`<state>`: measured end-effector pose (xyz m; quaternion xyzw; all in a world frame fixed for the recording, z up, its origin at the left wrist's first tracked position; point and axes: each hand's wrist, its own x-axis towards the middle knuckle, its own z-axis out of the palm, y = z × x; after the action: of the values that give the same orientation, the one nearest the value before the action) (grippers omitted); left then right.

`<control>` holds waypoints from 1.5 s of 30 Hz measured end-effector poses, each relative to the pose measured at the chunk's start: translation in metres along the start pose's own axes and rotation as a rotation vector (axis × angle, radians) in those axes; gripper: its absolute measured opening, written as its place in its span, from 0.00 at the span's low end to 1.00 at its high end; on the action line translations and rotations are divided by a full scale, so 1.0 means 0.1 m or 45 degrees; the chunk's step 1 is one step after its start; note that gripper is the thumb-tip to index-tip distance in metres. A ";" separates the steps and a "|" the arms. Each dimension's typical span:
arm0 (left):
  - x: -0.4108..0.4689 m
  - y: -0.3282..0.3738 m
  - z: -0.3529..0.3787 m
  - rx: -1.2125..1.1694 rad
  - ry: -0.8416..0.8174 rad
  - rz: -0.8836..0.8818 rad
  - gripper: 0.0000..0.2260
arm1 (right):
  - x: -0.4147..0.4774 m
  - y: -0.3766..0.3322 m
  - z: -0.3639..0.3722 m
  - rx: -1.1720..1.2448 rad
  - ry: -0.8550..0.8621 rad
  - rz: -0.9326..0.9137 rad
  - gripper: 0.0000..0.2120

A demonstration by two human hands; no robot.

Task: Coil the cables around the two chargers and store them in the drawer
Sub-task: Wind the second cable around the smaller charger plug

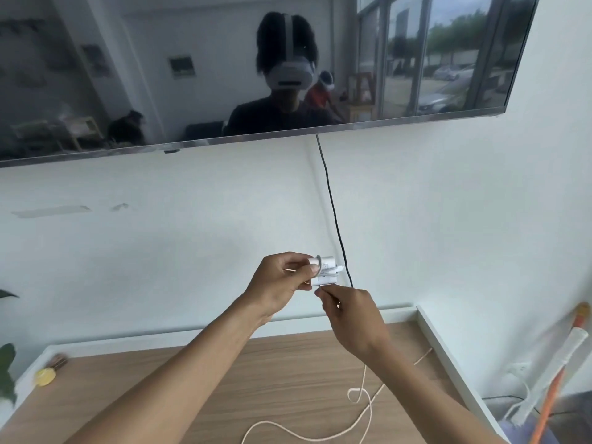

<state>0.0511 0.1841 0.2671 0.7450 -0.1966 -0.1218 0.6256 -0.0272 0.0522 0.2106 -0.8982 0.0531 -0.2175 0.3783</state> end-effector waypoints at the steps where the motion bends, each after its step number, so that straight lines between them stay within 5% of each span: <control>1: 0.01 -0.02 -0.01 0.103 0.031 0.040 0.05 | 0.00 -0.02 -0.03 -0.073 -0.041 -0.002 0.12; 8: -0.05 -0.14 0.05 0.490 0.066 0.290 0.07 | 0.00 -0.24 -0.45 -0.586 -0.185 -0.243 0.12; 18: -0.08 -0.11 0.03 0.508 -0.238 0.466 0.11 | 0.17 -0.22 -0.73 -0.608 -0.103 -0.378 0.07; 34: -0.14 0.19 -0.06 -0.196 -0.488 0.187 0.16 | 0.29 0.09 -0.50 0.840 -0.226 0.076 0.08; 37: -0.09 0.18 -0.01 -0.307 -0.338 0.115 0.16 | 0.13 0.04 -0.26 0.656 -0.071 0.095 0.17; 40: -0.01 0.11 0.05 -0.326 -0.158 0.024 0.12 | 0.03 0.03 -0.13 0.430 0.049 0.044 0.11; 45: 0.09 0.02 0.07 -0.293 0.131 -0.029 0.07 | -0.04 -0.01 -0.02 -0.087 -0.103 -0.042 0.10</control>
<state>0.0559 0.1731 0.2685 0.6759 -0.1406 -0.1124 0.7147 -0.0321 0.0525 0.2112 -0.9193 0.0303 -0.1853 0.3458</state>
